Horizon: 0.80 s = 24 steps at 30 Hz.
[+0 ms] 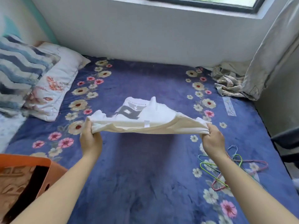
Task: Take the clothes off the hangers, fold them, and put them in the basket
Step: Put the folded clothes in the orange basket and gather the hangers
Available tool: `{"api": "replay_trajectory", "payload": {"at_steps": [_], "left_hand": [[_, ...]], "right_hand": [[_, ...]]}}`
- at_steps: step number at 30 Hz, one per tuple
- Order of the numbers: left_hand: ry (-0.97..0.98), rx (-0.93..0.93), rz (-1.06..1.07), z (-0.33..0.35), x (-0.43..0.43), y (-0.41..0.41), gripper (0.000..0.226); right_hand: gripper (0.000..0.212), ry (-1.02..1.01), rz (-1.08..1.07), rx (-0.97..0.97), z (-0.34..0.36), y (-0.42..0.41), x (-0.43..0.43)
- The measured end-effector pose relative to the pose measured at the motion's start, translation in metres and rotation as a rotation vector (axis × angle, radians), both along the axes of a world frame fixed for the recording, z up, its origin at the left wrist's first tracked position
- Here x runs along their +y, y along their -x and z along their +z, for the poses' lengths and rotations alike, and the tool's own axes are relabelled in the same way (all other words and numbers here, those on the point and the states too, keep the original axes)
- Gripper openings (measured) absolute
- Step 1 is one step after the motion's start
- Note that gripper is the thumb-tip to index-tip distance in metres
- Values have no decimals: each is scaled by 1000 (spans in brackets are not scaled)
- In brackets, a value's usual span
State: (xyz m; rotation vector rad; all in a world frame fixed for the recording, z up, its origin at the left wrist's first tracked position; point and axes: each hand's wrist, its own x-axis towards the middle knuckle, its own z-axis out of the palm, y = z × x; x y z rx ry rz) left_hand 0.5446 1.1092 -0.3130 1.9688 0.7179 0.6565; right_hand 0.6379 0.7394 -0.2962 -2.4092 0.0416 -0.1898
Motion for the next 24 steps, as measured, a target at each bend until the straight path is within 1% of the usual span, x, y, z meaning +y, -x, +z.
{"api": "replay_trajectory", "payload": {"at_steps": [3, 5, 7, 9, 10, 11, 12, 13, 14, 15, 17, 19, 21, 22, 23, 24], "left_hand": [[-68, 110, -42, -64, 7, 46, 44], [-57, 206, -94, -103, 7, 78, 45], [-89, 399, -134, -137, 6, 113, 43], [-137, 615, -232, -165, 2, 145, 45], [-146, 710, -279, -178, 0, 159, 48], [-165, 792, -315, -191, 1, 173, 52], [-212, 821, -360, -203, 0, 188, 59], [-298, 831, -428, -210, 1, 195, 67], [-391, 878, -502, -222, 1, 210, 73], [-435, 951, -539, -230, 2, 220, 77], [-486, 1073, -543, -242, 6, 242, 82], [-472, 1174, -549, -247, 5, 260, 85], [-600, 1249, -586, -260, 1, 278, 83], [-577, 1327, -590, -264, -3, 281, 80], [-513, 1419, -551, -267, -7, 283, 77], [-426, 1489, -489, -267, -15, 280, 75]], "right_hand": [[19, 109, 38, 112, -64, 41, -5], [25, 233, 72, 232, -109, 72, -8], [34, 395, 132, 385, -151, 106, -16], [38, 572, 213, 503, -179, 138, -24], [39, 670, 256, 507, -189, 151, -26], [43, 726, 307, 492, -197, 164, -27], [48, 779, 351, 454, -208, 177, -30], [53, 814, 368, 389, -211, 184, -33], [54, 839, 376, 369, -222, 196, -37], [52, 867, 385, 367, -228, 205, -41], [47, 885, 439, 394, -230, 220, -46], [48, 907, 500, 400, -235, 233, -51], [49, 912, 561, 446, -249, 249, -58], [48, 914, 606, 474, -254, 254, -58], [43, 900, 649, 515, -259, 259, -58], [36, 844, 655, 592, -265, 263, -58]]}}
